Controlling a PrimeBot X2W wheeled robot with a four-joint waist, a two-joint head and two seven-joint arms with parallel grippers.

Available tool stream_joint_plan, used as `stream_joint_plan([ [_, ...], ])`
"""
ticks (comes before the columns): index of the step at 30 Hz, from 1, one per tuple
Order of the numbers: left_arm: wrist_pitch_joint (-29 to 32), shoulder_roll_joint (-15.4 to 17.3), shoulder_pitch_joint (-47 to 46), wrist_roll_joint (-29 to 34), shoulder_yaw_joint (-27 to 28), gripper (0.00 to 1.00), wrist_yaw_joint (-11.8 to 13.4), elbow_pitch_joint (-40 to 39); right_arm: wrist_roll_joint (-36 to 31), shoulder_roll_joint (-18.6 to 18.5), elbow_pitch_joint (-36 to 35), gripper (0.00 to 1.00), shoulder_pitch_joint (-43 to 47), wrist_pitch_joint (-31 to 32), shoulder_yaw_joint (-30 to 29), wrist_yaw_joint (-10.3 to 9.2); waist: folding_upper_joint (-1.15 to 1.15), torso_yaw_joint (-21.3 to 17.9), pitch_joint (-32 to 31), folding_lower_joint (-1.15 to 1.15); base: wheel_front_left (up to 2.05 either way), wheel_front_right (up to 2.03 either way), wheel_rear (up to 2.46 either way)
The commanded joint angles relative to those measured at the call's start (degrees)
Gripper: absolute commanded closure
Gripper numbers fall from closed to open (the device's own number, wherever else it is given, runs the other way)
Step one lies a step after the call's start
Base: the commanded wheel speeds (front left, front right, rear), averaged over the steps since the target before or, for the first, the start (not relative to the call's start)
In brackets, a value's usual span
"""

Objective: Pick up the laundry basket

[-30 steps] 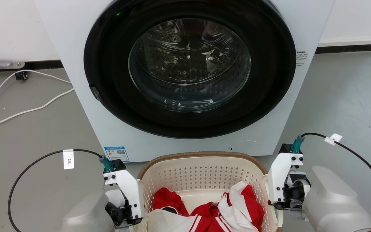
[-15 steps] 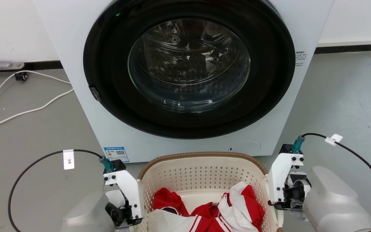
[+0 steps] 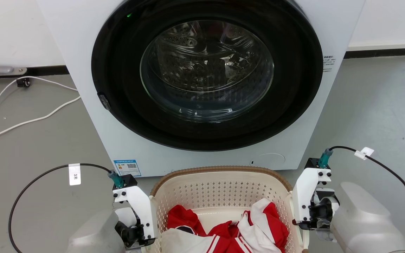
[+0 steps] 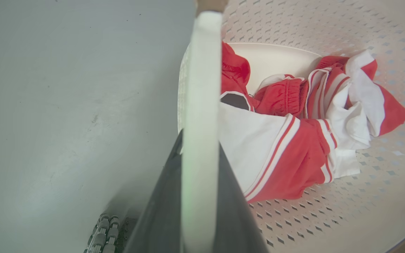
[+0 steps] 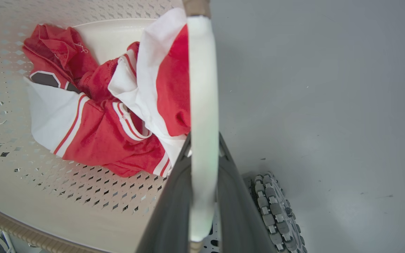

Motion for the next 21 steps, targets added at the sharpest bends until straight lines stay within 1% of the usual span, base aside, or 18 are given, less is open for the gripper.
stream_joint_plan([
  [1,-0.25,-0.99,-0.17,-0.32,0.04,1.0,-0.58,-0.48,0.54,1.25,-0.45,1.0,0.52,-0.01,0.05,0.68,0.0,0.0,0.06,0.0,0.0,0.0,0.0],
  [21,-0.62,-1.07,-0.5,-1.0,-0.49,1.0,-0.58,-0.5,1.99,1.27,-0.45,1.0,0.42,-0.23,1.14,0.68,0.0,0.01,0.28,0.0,0.0,0.0,0.0],
])
